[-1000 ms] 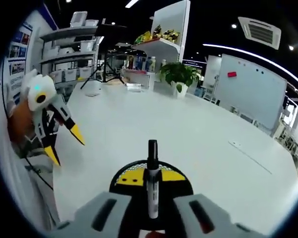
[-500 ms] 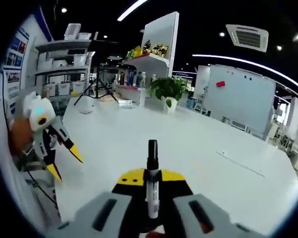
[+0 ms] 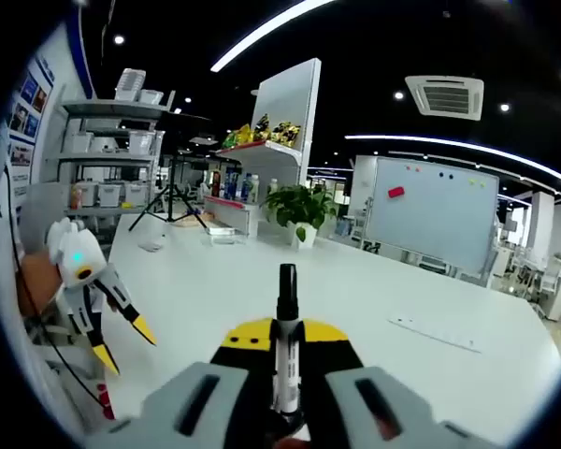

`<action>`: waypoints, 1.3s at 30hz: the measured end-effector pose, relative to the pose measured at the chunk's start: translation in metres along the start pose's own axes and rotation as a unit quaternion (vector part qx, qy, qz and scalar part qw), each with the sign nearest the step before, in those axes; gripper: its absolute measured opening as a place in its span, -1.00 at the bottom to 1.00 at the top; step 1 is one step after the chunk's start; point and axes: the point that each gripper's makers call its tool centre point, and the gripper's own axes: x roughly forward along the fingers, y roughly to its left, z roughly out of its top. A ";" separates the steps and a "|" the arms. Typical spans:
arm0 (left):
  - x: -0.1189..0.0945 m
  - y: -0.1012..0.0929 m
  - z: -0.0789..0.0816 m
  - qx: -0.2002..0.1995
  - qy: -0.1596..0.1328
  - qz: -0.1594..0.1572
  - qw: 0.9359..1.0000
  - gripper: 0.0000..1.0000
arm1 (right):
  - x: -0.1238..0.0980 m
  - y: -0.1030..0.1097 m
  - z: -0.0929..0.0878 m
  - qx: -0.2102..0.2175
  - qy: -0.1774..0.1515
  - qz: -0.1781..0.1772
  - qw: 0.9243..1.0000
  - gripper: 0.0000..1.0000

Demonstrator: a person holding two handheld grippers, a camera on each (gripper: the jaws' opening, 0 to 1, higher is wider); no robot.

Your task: Pick up the whiteboard markers from the pen holder and place them facing the whiteboard neatly

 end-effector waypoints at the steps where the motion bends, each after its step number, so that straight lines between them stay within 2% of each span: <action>1: 0.000 0.000 -0.001 0.000 0.001 0.000 1.000 0.01 | -0.001 0.001 0.001 0.001 -0.001 0.003 1.000 -0.83; 7: 0.002 -0.001 -0.002 -0.001 0.003 -0.003 1.000 0.01 | -0.004 0.000 0.009 -0.004 -0.004 -0.004 1.000 -0.83; 15: 0.002 0.001 -0.002 -0.002 0.001 -0.002 1.000 0.01 | -0.011 -0.010 0.014 0.007 0.010 -0.028 1.000 -0.83; 22: 0.002 0.001 -0.003 -0.002 0.003 -0.003 1.000 0.01 | -0.019 -0.019 0.025 0.019 0.004 -0.041 0.999 -0.83; 32: 0.003 0.000 -0.001 0.002 0.002 -0.004 1.000 0.01 | -0.027 -0.032 0.023 0.014 0.011 -0.063 0.998 -0.83; 39: 0.004 0.002 0.003 0.002 0.001 -0.005 1.000 0.01 | -0.036 -0.045 0.016 0.029 0.023 -0.078 0.996 -0.83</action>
